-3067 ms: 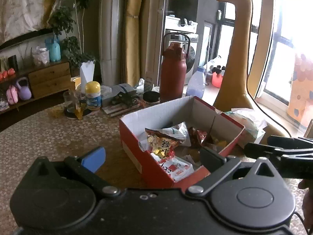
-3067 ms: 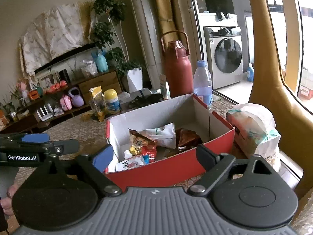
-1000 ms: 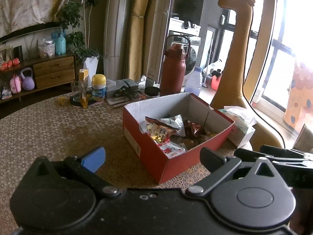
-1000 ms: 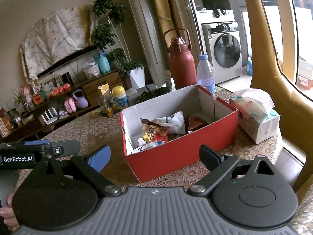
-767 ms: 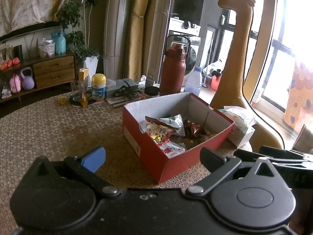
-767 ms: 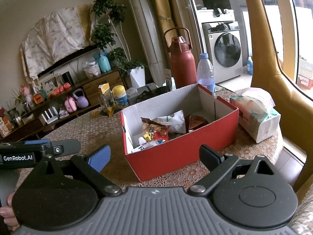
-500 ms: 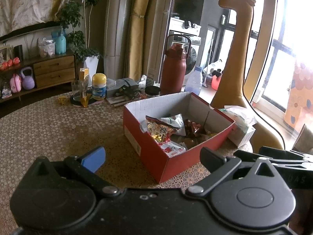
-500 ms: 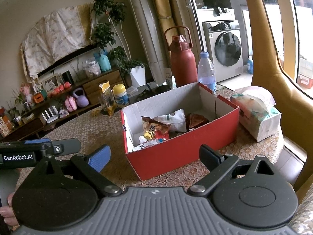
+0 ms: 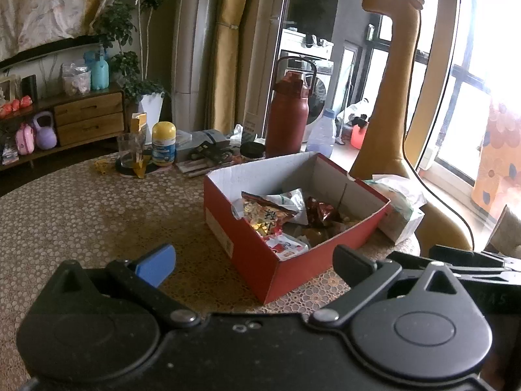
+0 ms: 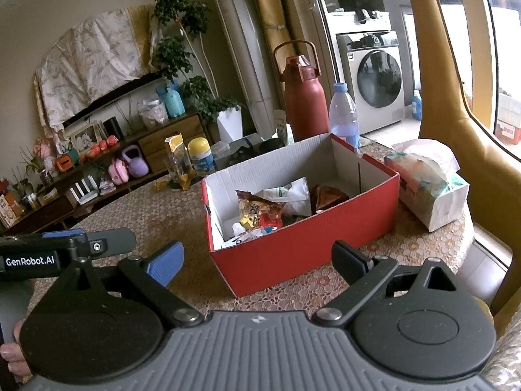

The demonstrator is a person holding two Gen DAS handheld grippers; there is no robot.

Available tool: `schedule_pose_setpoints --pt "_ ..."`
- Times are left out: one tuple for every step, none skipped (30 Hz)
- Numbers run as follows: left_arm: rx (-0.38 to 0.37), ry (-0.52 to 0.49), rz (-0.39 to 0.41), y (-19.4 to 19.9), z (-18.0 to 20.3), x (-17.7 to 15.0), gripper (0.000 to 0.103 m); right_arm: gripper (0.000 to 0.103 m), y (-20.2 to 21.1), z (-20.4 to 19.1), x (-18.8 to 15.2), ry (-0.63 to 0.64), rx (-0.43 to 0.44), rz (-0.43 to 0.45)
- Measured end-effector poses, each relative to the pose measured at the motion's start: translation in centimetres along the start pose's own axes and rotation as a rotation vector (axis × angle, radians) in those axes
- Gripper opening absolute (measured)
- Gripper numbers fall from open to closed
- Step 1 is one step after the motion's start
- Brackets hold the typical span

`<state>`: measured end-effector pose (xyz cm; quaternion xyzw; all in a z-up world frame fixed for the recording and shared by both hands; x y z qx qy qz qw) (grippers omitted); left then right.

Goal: Organize snacks

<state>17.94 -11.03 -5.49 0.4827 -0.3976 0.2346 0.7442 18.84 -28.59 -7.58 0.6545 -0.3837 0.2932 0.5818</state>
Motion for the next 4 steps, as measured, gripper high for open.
schedule_pose_setpoints --pt "0.001 0.001 0.001 0.02 -0.07 0.02 0.103 0.098 0.06 -0.12 -0.10 0.000 0.000 -0.001" --pt "0.002 0.002 0.002 0.02 -0.13 0.04 0.103 0.098 0.10 -0.26 -0.31 0.000 0.000 -0.002" --pt "0.005 0.003 0.003 0.03 -0.23 0.06 0.103 0.098 0.18 -0.40 -0.44 -0.001 0.000 -0.004" --pt "0.006 0.004 0.003 0.05 -0.31 0.05 0.103 0.098 0.18 -0.40 -0.44 -0.001 0.000 -0.004"
Point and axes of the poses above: each gripper's, at about its wrist camera, not at the fingertips, and y roughly against the way its jaws point, z to its right, x to its top, the point moved 8 cm from there along -y, roughly the way its jaws point, and after that the axes turned 11 degrees about -x, right-handed, at the moved point
